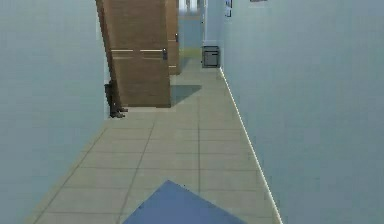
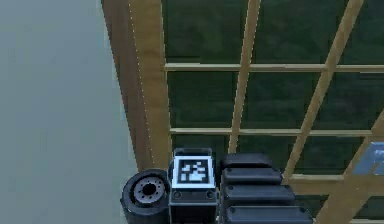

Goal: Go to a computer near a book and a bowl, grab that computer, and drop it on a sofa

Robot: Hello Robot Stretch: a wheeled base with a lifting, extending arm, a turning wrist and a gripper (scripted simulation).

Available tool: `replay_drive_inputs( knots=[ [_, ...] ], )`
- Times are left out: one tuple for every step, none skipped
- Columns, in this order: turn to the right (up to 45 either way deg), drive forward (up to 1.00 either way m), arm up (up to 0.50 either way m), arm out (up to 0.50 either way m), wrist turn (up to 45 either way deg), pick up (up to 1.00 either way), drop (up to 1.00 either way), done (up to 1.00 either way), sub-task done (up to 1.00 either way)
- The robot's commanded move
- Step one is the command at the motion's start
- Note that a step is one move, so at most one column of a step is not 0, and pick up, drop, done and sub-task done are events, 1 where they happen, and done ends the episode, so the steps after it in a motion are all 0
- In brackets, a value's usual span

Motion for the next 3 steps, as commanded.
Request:
replay_drive_inputs(
  knots=[
    [0.0, 1.0, 0.0, 0.0, 0.0, 0.0, 0.0, 0.0, 0.0],
    [0.0, 1.0, 0.0, 0.0, 0.0, 0.0, 0.0, 0.0, 0.0],
    [-3.0, 0.0, 0.0, 0.0, 0.0, 0.0, 0.0, 0.0, 0.0]
  ],
)
